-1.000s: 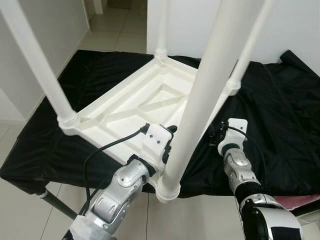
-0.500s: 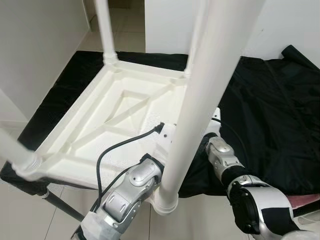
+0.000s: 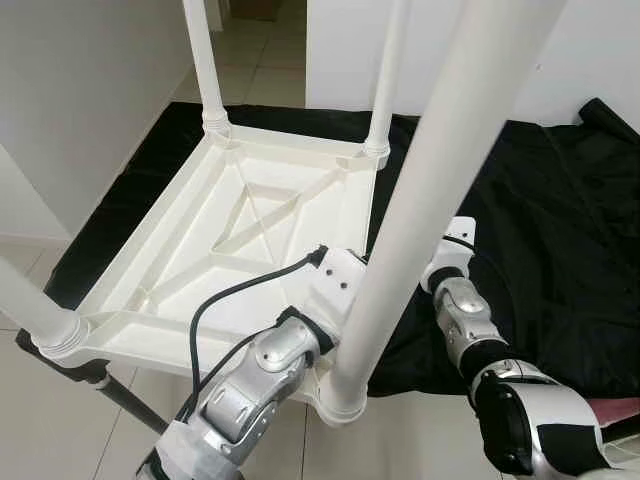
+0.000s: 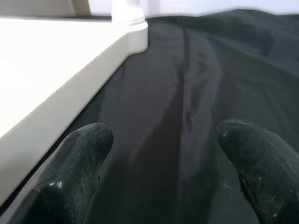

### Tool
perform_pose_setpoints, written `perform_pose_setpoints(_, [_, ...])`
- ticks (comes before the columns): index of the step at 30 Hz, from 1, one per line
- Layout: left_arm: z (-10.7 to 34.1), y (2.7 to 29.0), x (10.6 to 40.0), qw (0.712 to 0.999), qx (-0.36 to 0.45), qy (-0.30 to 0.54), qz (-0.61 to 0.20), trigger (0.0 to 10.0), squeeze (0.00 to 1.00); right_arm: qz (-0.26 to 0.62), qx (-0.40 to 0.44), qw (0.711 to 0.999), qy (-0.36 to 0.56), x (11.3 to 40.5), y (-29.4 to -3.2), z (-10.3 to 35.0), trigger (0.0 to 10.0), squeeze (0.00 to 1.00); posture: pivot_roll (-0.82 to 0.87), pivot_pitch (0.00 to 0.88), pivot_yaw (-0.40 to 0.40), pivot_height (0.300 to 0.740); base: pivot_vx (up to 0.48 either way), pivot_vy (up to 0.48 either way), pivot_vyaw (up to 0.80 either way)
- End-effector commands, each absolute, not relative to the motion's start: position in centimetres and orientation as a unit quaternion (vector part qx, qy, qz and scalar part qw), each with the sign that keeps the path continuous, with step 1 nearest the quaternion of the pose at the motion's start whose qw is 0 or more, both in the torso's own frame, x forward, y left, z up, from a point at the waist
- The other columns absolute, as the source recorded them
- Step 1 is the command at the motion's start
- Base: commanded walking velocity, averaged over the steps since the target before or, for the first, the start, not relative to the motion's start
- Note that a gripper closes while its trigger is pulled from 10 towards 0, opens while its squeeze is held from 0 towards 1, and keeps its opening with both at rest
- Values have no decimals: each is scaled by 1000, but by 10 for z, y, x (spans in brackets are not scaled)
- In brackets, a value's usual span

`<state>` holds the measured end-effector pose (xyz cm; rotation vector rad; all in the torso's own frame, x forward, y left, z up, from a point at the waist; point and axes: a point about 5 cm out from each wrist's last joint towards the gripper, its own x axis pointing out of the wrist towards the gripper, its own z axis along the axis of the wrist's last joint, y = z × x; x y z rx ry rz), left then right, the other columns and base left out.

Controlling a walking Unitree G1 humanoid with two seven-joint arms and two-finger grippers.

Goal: Building children table

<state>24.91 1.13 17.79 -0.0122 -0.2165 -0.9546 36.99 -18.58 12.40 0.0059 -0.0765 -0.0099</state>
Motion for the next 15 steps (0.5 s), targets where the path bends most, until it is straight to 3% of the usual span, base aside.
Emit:
perform_pose_setpoints(1, [175, 14, 241, 850, 5, -97, -518, 10000, 0, -11, 12, 998, -55, 361, -196, 119, 10000, 0, 24, 84, 31, 740, 0, 0, 0])
perform_pose_setpoints(9, [171, 54, 232, 858, 16, -65, -509, 10000, 0, 29, -3, 995, -99, 327, -206, 113, 10000, 0, 21, 90, 28, 740, 0, 0, 0])
perform_pose_setpoints(15, [168, 68, 226, 857, 37, -51, -512, 10000, 0, 40, -6, 993, -108, 318, -205, 114, 10000, 0, 26, 98, 30, 740, 0, 0, 0])
